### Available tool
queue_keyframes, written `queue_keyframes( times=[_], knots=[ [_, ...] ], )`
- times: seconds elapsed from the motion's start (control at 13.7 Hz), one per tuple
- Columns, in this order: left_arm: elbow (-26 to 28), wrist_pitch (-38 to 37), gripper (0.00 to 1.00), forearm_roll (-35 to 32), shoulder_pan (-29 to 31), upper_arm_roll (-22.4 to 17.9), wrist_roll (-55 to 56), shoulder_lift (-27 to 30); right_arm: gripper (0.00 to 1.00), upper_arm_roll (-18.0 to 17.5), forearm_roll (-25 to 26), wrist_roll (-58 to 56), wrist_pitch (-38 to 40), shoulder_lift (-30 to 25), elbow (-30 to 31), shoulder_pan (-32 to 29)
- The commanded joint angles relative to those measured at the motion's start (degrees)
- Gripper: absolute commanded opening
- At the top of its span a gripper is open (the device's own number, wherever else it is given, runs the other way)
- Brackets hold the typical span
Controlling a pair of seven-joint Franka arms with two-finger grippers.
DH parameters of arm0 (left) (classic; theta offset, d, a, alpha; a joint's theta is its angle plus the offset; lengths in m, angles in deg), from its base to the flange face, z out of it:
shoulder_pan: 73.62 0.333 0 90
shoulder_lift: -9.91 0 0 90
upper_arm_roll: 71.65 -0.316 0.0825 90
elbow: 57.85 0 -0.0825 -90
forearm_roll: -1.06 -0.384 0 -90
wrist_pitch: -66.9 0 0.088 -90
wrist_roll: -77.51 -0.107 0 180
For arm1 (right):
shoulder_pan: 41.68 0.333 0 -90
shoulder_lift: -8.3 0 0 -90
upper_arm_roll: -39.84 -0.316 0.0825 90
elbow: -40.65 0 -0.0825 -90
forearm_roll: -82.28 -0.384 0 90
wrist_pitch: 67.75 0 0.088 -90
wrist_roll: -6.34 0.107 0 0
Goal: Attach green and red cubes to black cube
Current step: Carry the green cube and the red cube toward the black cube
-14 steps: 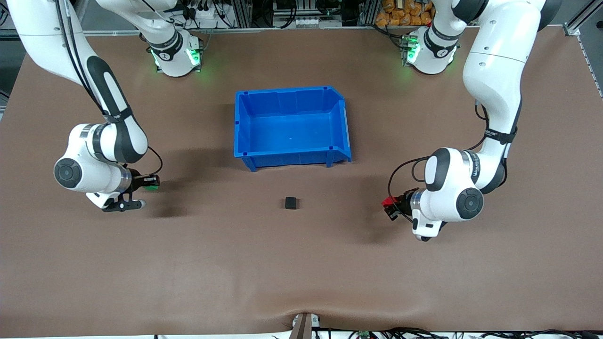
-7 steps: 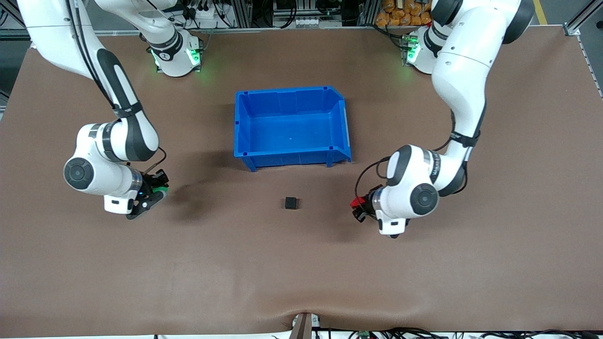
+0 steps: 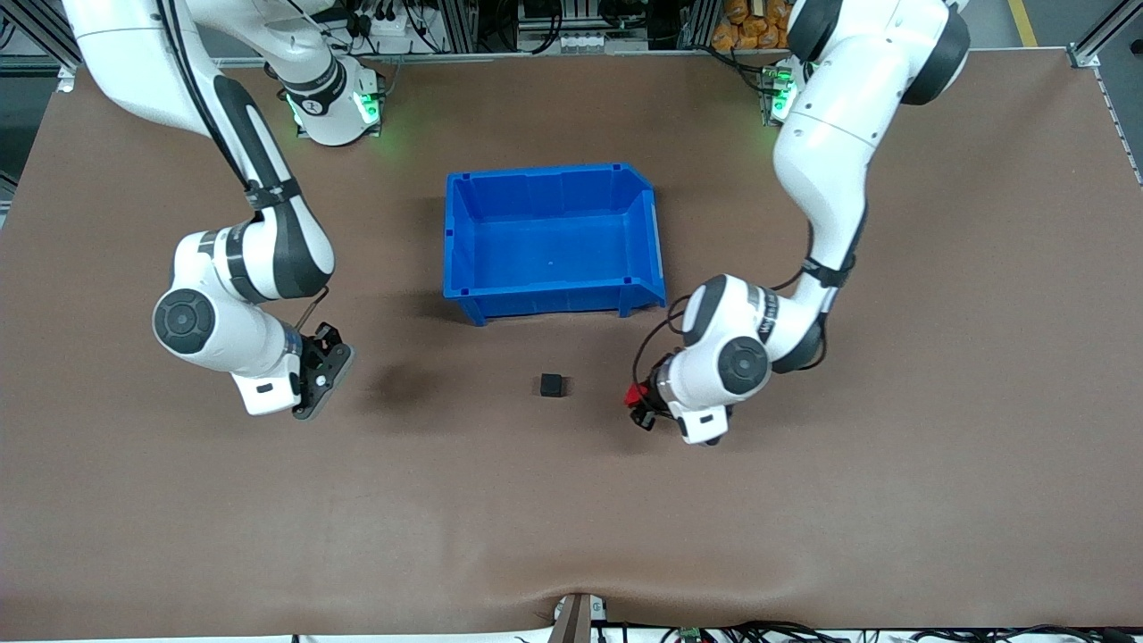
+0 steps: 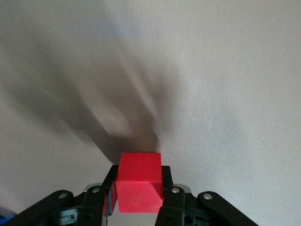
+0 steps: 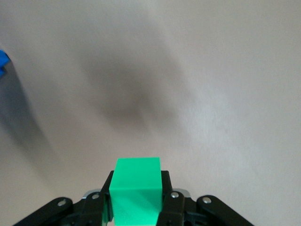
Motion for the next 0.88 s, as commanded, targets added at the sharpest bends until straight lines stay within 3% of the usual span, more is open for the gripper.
queue_keyframes(
  times=[0.0,0.44,0.8],
  knots=[
    [-3.07,-0.15,0.0,2.09,-0.7,-0.24,6.47,-0.81,0.0,0.54,-1.01,-1.47,0.27,2.07,-3.38,2.51],
    [-3.78,2.67,0.0,3.76,-2.81,-0.41,18.25,-1.6,0.0,0.54,-0.83,-1.74,0.27,6.72,-9.62,6.99],
    [-3.78,3.1,0.0,3.76,-4.57,-0.5,20.02,-1.42,0.0,0.63,-1.0,-1.65,0.18,9.89,-12.53,9.11]
  ],
)
